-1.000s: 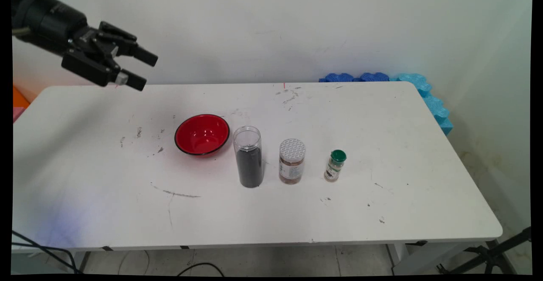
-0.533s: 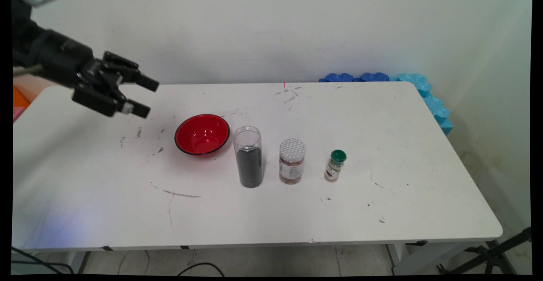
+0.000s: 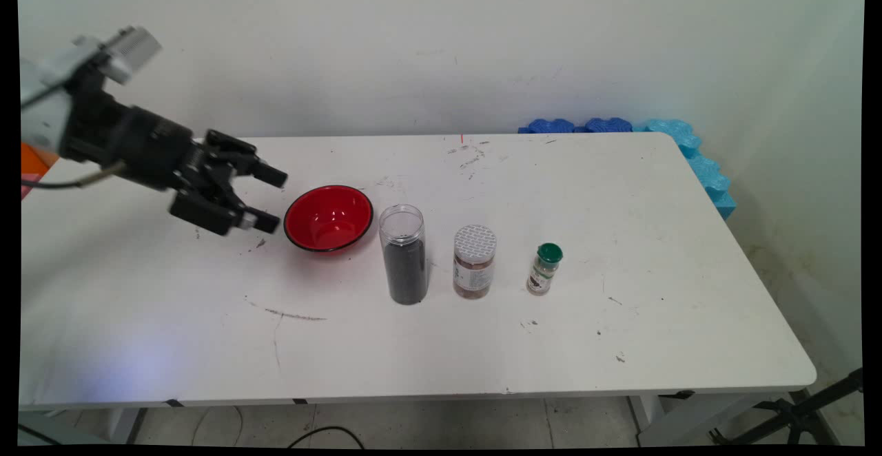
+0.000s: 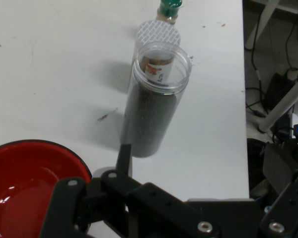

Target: Pick up the black seasoning powder from the table

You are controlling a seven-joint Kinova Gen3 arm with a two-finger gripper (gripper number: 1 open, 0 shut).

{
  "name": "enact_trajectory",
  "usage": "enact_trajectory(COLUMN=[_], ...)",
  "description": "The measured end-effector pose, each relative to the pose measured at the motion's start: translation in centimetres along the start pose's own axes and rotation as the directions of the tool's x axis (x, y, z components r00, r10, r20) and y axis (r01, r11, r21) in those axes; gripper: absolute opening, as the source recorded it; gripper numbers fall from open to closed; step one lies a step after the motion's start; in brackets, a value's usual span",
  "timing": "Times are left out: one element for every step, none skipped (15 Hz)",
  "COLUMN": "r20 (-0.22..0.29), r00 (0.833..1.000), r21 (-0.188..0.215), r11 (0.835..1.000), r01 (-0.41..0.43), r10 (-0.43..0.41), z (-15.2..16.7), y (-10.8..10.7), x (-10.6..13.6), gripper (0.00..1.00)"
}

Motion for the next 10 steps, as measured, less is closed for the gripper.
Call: enact_trajectory(r20=[0.001, 0.001, 0.0, -0.001, -0.002, -0.004, -0.006, -0.008, -0.01, -0.012], r00=[1.0, 1.0, 1.0, 1.0, 1.0, 1.0, 1.0, 1.0, 1.0, 1.0], r21=[0.003, 0.007, 0.011, 0.013, 0.015, 0.017, 0.019, 0.021, 0.023, 0.026], r11=[1.0, 1.0, 1.0, 1.0, 1.0, 1.0, 1.0, 1.0, 1.0, 1.0], r01=[0.0, 0.001, 0.001, 0.0, 0.0, -0.002, -0.004, -0.006, -0.009, -0.012], r10=[0.0, -0.001, -0.001, 0.0, 0.0, 0.002, 0.004, 0.007, 0.009, 0.012], z=[0.9, 1.8, 2.9, 3.7, 4.3, 5.1, 6.0, 6.9, 7.7, 8.6], y=[0.0, 0.0, 0.0, 0.0, 0.0, -0.1, -0.2, -0.3, -0.4, -0.5], x=[-0.3, -0.6, -0.8, -1.0, -1.1, -1.2, -1.3, -1.4, -1.4, -1.5], gripper=[1.0, 1.0, 1.0, 1.0, 1.0, 1.0, 1.0, 1.0, 1.0, 1.0])
